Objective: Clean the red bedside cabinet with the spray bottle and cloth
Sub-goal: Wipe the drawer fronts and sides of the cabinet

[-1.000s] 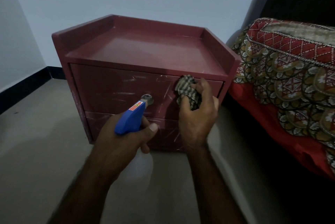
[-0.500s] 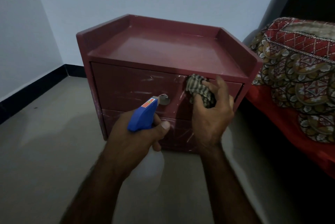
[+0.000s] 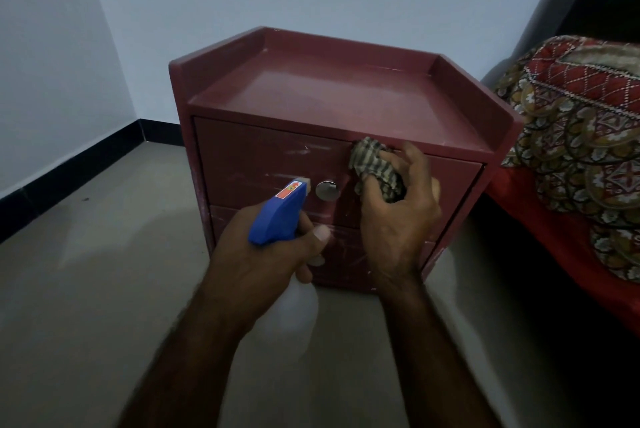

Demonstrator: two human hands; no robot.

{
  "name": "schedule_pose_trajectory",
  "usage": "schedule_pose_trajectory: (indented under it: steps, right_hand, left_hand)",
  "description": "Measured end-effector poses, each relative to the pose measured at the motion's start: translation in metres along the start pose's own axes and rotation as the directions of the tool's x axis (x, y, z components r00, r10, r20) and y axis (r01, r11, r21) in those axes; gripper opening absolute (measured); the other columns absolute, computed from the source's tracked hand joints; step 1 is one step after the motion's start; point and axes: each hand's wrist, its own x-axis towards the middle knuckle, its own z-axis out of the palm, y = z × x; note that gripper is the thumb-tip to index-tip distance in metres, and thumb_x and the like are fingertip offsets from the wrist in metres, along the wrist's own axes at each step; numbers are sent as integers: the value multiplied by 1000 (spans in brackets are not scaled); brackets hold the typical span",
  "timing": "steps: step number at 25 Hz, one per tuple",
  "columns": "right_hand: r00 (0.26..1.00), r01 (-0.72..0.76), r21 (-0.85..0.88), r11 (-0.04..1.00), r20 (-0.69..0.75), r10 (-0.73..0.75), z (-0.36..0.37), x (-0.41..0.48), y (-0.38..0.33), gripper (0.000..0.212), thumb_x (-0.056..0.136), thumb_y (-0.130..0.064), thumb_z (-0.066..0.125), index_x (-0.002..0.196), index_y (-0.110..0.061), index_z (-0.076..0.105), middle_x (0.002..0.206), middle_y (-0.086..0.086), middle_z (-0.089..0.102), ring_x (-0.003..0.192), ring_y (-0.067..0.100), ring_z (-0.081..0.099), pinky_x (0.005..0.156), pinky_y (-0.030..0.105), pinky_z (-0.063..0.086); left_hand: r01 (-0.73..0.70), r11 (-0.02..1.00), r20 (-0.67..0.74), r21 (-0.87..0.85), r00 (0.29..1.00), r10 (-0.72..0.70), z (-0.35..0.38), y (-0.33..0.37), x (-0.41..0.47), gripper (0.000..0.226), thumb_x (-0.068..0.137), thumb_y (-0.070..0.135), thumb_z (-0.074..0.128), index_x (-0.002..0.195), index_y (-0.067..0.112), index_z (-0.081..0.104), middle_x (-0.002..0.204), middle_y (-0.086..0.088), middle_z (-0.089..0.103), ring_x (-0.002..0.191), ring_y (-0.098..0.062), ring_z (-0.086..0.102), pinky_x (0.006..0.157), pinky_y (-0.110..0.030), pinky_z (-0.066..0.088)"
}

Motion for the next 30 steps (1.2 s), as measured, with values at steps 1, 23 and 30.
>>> schedule_pose_trajectory:
  steps: [1,23,30]
  right_hand:
    - [999,-7,2,1000,50,7,8,-3,-5,60,78,-8,77,134,-24,64,108,-11,70,100,-7,51,83,-5,31]
    - [959,178,-135,975,246,-141,-5,-26,33,51,77,1,75,126,-9,69,111,3,71,108,23,55,95,23,48]
    - [992,76,-93,993,112,-65,-10,-16,48,53,75,-2,75,127,-14,68,114,3,69,111,19,57,99,9,38]
  left_hand:
    - [1,1000,2,17,1000,-1,0,-1,-1,8,88,25,76,90,29,69,67,-1,72,63,-21,73,68,-21,54]
    - [-5,999,-10,50,1000,6,-5,-1,-5,25,88,29,75,82,52,68,67,-4,71,64,-24,73,71,-26,48]
    - [2,999,-16,42,1000,-1,-7,-9,-3,15,87,32,75,87,45,69,66,-5,71,66,-24,73,71,-22,46]
